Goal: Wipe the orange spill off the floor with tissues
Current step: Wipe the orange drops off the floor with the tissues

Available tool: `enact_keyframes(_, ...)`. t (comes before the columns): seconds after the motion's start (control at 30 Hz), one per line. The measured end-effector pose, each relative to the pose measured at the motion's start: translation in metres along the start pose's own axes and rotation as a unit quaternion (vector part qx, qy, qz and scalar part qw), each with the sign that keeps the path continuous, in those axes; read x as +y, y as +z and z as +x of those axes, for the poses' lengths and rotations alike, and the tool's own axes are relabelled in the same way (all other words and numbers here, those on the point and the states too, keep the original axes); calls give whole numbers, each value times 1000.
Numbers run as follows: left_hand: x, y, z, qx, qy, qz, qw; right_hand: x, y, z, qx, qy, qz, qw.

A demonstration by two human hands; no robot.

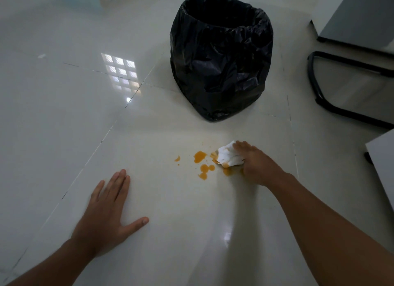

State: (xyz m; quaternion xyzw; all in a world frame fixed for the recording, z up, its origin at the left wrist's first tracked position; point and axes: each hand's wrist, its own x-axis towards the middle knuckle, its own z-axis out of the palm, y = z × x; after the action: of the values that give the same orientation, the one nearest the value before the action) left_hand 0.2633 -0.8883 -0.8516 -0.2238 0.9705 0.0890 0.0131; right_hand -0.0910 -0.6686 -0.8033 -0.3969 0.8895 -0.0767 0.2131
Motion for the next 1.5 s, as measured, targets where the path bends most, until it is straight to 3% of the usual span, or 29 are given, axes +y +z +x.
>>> enact_keyframes(0.13,2,-1,-1,0,-1,-4,1000,5,14,-7,-59,17,-41,997)
enact_keyframes(0.5,1,-1,0,-1,4,-6,1000,-12,26,-41,3,118,-10,993)
enact_keyframes(0.67,-1,2,1,-3,2,-1,1000,-3,-4,-32,104,164,59,979)
enact_keyframes(0.8,-1,2,0,-8,0,1,1000,-7,12,-50,52,99,43,993)
enact_keyframes(0.93,-1,2,-1,-13,-3,3,1000,-14,41,-75,79,124,97,984)
enact_keyframes(1.13,4,-4,0,-18,-7,-4,1000,-44,40,-81,69,142,-12,987)
enact_keyframes(1.23,4,-4,-1,-16,-11,-5,1000,-37,23,-70,129,181,9,975)
enact_keyframes(1.3,3,-3,0,-16,-10,-7,1000,-23,16,-57,169,151,39,973)
enact_keyframes(1.37,1,-4,0,-15,-7,-11,1000,-8,11,-45,108,41,-46,992)
enact_keyframes(1.43,1,-4,-1,-15,-9,-12,1000,9,12,-33,36,-72,-176,981)
enact_keyframes(1.5,1,-3,0,-13,-3,-8,1000,20,14,-25,-1,-128,-232,964)
